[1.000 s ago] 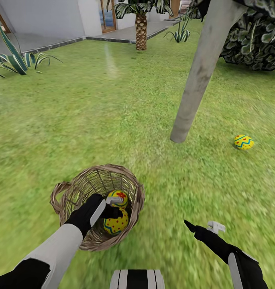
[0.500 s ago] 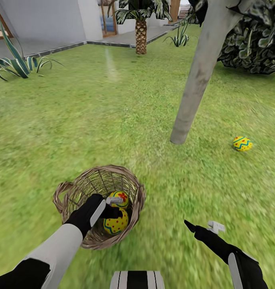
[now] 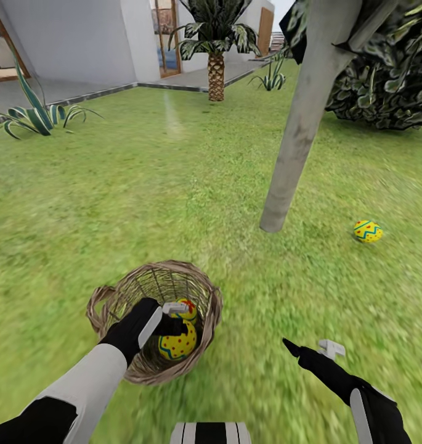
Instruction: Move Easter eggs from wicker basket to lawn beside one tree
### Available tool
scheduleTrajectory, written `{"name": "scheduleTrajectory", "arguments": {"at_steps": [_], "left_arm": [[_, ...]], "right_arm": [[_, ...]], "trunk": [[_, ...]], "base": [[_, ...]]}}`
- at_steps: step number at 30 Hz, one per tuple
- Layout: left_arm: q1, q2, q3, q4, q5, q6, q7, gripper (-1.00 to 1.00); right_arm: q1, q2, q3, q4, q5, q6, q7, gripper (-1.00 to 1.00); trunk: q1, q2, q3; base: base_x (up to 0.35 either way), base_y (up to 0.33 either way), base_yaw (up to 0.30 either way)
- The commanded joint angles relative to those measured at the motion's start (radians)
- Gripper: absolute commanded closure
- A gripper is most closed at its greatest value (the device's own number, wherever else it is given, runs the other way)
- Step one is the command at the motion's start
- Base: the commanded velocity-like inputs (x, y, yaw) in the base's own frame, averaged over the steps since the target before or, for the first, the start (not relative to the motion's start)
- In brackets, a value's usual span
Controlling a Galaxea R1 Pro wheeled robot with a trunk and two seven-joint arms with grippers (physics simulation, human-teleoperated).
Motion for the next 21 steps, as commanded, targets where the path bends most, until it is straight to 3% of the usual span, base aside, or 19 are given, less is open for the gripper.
{"name": "scheduleTrajectory", "arguments": {"at_steps": [1, 21], "left_arm": [[0.000, 0.001, -0.003, -0.001, 0.001, 0.011, 0.001, 1.00], [0.000, 0.001, -0.008, -0.003, -0.002, 0.040, 0.003, 1.00]], "right_arm": [[-0.001, 0.001, -0.003, -0.001, -0.007, 0.009, 0.003, -1.00], [-0.001, 0.001, -0.003, -0.001, -0.007, 0.009, 0.003, -1.00]], "trunk": [[-0.001, 0.000, 0.003], [-0.010, 0.005, 0.081]], "base": [[0.000, 0.000, 0.000], [-0.027, 0.000, 0.000]]}}
